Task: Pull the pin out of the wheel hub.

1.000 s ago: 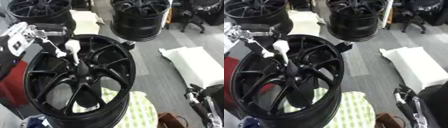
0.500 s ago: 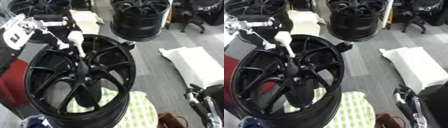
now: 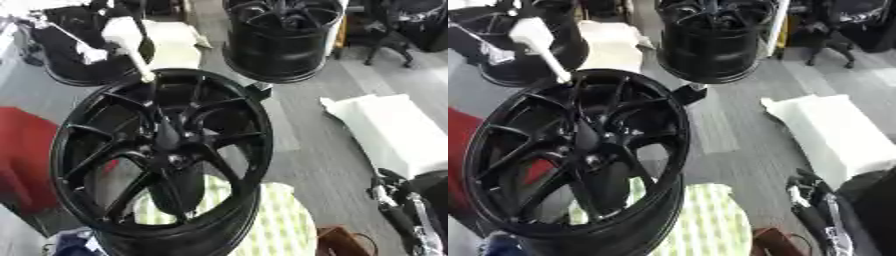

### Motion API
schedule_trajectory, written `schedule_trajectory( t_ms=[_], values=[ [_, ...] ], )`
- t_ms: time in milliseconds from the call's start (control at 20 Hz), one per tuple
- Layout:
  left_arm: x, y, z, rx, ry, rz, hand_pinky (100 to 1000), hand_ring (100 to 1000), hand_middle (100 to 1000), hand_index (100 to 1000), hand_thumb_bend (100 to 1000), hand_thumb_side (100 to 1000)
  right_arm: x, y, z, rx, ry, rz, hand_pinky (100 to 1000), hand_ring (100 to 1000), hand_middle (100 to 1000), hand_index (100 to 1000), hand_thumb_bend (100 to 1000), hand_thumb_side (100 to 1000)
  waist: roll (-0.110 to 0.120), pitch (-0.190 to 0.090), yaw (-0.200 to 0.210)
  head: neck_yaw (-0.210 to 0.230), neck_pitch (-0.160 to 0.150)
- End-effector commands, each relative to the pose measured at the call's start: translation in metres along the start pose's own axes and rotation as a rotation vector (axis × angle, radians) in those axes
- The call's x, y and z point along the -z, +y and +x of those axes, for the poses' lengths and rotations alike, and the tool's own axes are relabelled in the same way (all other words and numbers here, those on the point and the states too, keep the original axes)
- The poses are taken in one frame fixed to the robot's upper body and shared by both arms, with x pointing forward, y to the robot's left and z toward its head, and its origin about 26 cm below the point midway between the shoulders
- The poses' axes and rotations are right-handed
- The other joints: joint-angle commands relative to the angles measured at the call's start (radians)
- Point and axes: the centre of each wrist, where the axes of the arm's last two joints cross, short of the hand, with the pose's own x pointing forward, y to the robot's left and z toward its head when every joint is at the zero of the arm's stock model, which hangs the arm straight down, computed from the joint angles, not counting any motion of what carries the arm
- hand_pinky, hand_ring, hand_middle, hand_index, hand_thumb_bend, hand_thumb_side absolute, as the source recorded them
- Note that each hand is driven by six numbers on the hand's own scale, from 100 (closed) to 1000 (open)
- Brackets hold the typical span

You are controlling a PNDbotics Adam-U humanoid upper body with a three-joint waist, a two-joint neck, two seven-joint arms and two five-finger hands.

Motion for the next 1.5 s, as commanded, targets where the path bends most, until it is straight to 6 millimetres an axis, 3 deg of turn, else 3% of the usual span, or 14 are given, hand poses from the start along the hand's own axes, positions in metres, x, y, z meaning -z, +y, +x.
schedule_trajectory(
  t_ms=[50,300,400,500,550,600,650,700,850,950,1050,1200,1350,1500],
  values=[
    [-0.058,0.033,0.0,0.132,-0.029,-0.084,690,517,374,606,100,229,0.005,-0.01,0.006,-0.018,-0.02,-0.013,678,626,654,818,154,458,-0.003,-0.003,0.009,-0.004,-0.002],
    [-0.117,0.004,-0.03,-0.048,0.159,0.005,686,557,427,665,100,233,0.008,-0.01,0.008,-0.015,-0.026,-0.017,678,626,654,818,154,459,-0.01,0.008,0.037,-0.004,-0.002],
    [-0.128,-0.019,-0.045,-0.114,0.234,0.004,704,627,542,763,100,253,0.009,-0.009,0.009,-0.014,-0.029,-0.015,678,627,654,818,154,460,-0.013,0.012,0.041,-0.004,-0.002],
    [-0.137,-0.046,-0.057,-0.173,0.314,0.002,730,708,672,873,267,349,0.01,-0.009,0.009,-0.012,-0.03,-0.013,678,626,654,818,150,461,-0.015,0.015,0.042,-0.005,-0.002],
    [-0.14,-0.058,-0.062,-0.19,0.356,0.002,734,716,688,891,307,376,0.01,-0.009,0.009,-0.012,-0.03,-0.013,678,626,654,818,150,460,-0.017,0.017,0.041,-0.006,-0.002],
    [-0.143,-0.074,-0.067,-0.211,0.403,0.005,756,744,737,930,451,470,0.01,-0.009,0.01,-0.012,-0.029,-0.014,678,626,654,817,149,459,-0.019,0.019,0.04,-0.007,-0.002],
    [-0.145,-0.085,-0.069,-0.221,0.437,0.012,756,744,737,930,451,470,0.01,-0.009,0.01,-0.011,-0.028,-0.014,678,626,654,817,149,459,-0.019,0.021,0.04,-0.007,-0.002],
    [-0.147,-0.101,-0.073,-0.252,0.476,0.031,797,792,804,975,630,601,0.01,-0.009,0.01,-0.008,-0.029,-0.015,678,626,654,817,149,458,-0.021,0.023,0.04,-0.008,-0.002],
    [-0.149,-0.145,-0.077,-0.331,0.576,0.098,857,854,872,1000,672,669,0.011,-0.007,0.011,-0.003,-0.032,-0.011,678,626,654,817,147,459,-0.024,0.028,0.039,-0.011,-0.002],
    [-0.15,-0.172,-0.074,-0.37,0.649,0.177,863,866,881,1000,589,755,0.012,-0.006,0.012,0.002,-0.036,-0.013,678,626,653,817,146,459,-0.027,0.032,0.038,-0.012,-0.002],
    [-0.15,-0.198,-0.066,-0.409,0.728,0.301,834,846,842,990,464,782,0.013,-0.005,0.012,0.006,-0.037,-0.015,678,626,653,817,146,459,-0.03,0.037,0.039,-0.018,-0.002],
    [-0.14,-0.231,-0.047,-0.505,0.786,0.484,748,784,766,924,219,659,0.014,-0.004,0.013,0.013,-0.041,-0.019,678,627,653,817,145,460,-0.032,0.044,0.04,-0.017,-0.002],
    [-0.123,-0.253,-0.024,-0.635,0.768,0.591,726,765,739,901,176,633,0.014,-0.002,0.014,0.022,-0.043,-0.018,678,627,653,817,144,461,-0.033,0.051,0.041,-0.018,-0.002],
    [-0.105,-0.26,-0.001,-0.735,0.752,0.677,697,741,701,867,131,594,0.013,-0.001,0.014,0.027,-0.042,-0.016,678,627,653,817,142,461,-0.036,0.053,0.045,-0.023,-0.002]
  ],
)
